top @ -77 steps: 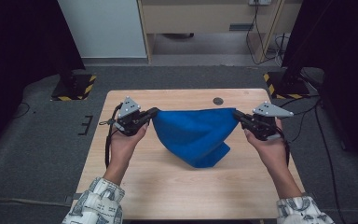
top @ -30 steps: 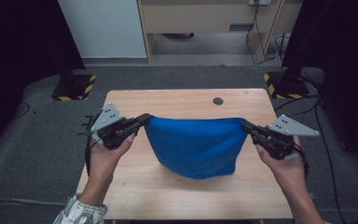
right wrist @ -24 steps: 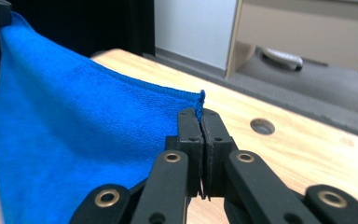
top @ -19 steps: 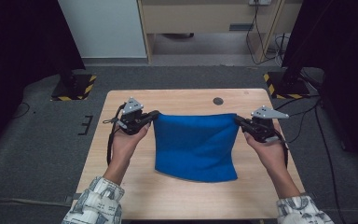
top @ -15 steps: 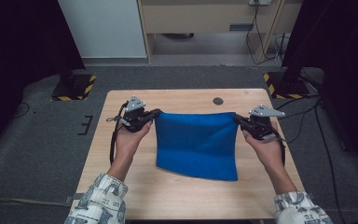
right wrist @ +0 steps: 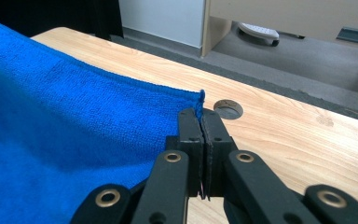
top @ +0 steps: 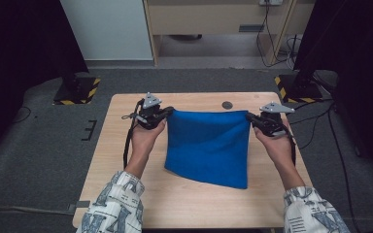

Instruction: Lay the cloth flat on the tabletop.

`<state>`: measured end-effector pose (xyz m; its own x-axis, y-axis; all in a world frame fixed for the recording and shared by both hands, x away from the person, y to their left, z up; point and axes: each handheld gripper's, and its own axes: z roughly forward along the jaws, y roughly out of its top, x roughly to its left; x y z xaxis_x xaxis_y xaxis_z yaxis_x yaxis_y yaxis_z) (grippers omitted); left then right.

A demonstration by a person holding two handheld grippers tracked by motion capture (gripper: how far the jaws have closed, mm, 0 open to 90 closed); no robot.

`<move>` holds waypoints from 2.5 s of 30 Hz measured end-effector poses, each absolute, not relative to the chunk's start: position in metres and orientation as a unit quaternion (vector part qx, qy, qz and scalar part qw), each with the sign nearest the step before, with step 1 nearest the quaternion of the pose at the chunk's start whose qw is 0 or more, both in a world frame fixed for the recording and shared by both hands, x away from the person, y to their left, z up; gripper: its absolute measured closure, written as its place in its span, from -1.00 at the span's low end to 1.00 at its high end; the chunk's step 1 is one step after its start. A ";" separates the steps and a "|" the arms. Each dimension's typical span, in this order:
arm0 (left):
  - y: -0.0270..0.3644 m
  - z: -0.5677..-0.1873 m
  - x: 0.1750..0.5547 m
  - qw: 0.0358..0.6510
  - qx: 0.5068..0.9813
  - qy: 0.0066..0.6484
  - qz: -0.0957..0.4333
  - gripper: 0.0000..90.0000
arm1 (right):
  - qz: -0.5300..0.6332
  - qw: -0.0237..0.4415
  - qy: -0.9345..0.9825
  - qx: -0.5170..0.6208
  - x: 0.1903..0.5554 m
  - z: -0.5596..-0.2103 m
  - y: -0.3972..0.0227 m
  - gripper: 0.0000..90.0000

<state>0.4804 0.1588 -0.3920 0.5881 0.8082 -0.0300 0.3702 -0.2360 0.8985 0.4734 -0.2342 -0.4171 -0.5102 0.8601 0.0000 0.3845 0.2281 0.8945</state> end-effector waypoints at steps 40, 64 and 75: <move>0.172 -0.413 0.520 0.472 0.743 0.412 0.235 0.96 | 0.430 0.251 0.756 0.426 0.526 -0.424 -0.204 0.97; 0.172 -0.439 0.544 0.459 0.718 0.459 0.253 0.02 | 0.382 0.283 0.745 0.468 0.551 -0.440 -0.205 -0.18; 0.173 -0.424 0.530 0.453 0.731 0.440 0.261 -0.02 | 0.375 0.278 0.747 0.473 0.549 -0.446 -0.205 -0.55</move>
